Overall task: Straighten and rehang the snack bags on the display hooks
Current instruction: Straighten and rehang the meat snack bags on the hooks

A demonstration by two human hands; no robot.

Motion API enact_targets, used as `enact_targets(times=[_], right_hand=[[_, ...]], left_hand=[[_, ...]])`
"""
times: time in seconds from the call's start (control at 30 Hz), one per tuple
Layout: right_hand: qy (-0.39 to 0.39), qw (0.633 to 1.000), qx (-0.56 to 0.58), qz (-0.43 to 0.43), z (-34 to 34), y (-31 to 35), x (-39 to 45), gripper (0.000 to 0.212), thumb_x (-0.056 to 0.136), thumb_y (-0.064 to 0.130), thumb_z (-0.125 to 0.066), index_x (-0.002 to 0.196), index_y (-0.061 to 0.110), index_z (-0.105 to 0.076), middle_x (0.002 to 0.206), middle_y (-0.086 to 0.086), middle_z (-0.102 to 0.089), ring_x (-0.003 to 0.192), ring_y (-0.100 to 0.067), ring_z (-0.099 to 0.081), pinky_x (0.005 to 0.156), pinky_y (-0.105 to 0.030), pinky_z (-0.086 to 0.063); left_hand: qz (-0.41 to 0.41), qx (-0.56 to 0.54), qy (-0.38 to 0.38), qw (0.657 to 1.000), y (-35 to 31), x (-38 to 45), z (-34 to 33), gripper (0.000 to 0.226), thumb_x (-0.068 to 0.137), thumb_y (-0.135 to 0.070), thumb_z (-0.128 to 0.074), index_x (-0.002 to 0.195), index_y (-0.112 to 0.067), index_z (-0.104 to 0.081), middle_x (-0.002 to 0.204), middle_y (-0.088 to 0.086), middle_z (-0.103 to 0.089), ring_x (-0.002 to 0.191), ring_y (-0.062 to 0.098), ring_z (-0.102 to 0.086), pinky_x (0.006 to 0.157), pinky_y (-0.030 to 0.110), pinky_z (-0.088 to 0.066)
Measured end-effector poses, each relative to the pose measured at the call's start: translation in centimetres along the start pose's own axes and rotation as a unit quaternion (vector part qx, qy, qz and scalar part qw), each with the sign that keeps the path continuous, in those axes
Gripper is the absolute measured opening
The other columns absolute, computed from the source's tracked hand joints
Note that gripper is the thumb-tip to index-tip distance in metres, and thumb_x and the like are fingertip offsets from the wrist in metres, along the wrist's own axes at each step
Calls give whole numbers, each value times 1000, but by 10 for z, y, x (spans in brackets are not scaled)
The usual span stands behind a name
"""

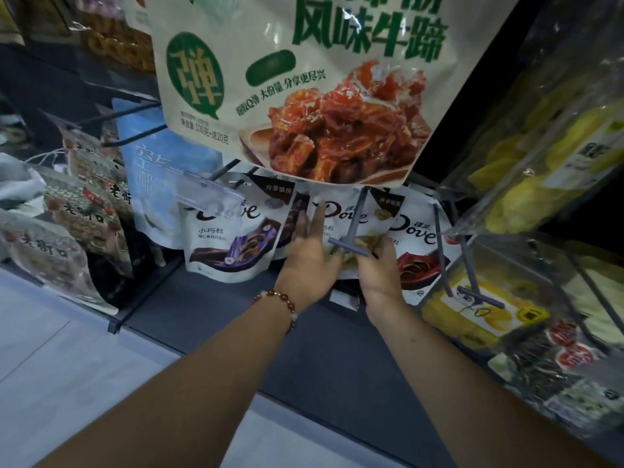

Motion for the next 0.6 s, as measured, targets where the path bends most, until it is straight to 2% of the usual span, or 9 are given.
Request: enact_targets(times=[0.03,0.1,0.17,0.3,0.37,0.43,0.47,0.53,0.6], right_hand=[[8,1000,1,-15,-2,-1,3,38,89,15,-61,125,25,-53,113,8,-63,100,-1,-59,86,-21,-46],[12,1000,16,-20,-3,3,3,40,88,16,-60,127,18,-53,116,-1,-65,106,-15,-61,95,-31,-48],[10,999,7,-31,1,1,1,38,85,18,-60,123,14,-55,112,-5,-66,105,-21,-62,91,-34,-48],[26,999,-46,-8,14,8,-16,33,88,11,-59,120,16,-52,100,12,-61,95,-10,-59,70,-14,-42],[55,995,-80,-3,21,9,-28,39,90,14,-62,124,24,-45,106,18,-57,96,-1,-55,72,-9,-40],[81,988,-131,18,27,17,-47,45,89,20,-65,128,26,-42,114,17,-54,101,0,-53,75,-6,-40],[88,980,-170,44,32,21,-57,51,89,25,-65,134,25,-42,123,12,-54,111,-4,-52,82,-9,-41],[128,946,-286,80,39,28,-80,70,90,37,-61,150,23,-28,149,0,-37,137,-18,-36,106,-30,-38],[172,889,-412,97,46,32,-107,77,94,47,-53,156,21,-13,163,-6,-10,149,-26,-11,119,-43,-21]], left_hand=[[18,-42,28,999,-4,-2,-1,95,86,-29,-62,144,-60,7,163,13,-8,146,36,-21,112,49,-36],[35,-38,41,998,-1,-1,-4,98,87,-30,-64,143,-61,10,163,13,-4,147,37,-17,110,52,-37],[60,-1,71,996,-3,-2,-5,98,88,-33,-63,141,-60,14,164,8,-1,145,37,-22,108,51,-40],[73,106,108,986,-15,-11,1,90,92,-33,-58,152,-40,9,161,15,-5,134,38,-39,101,50,-47],[35,177,114,977,-28,-24,7,82,93,-30,-55,155,-31,-1,162,15,-5,136,36,-38,101,49,-47],[-13,255,112,960,-39,-40,15,72,92,-30,-53,153,-25,-15,159,14,-16,137,35,-36,101,48,-46],[-29,300,111,947,-43,-47,20,69,91,-30,-52,151,-23,-19,157,14,-21,138,35,-34,102,49,-44],[-54,394,116,910,-52,-66,32,71,93,-35,-49,153,-23,-13,159,15,-15,144,37,-24,109,51,-34],[-77,477,129,866,-59,-90,46,72,97,-44,-44,155,-24,-7,163,14,-3,148,35,-10,116,53,-20]])
Point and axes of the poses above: each hand's wrist, its own x-axis towards the middle knuckle, its own z-axis out of the back of the hand, y = z × x, the point moved 5 cm from there along x, towards the middle knuckle
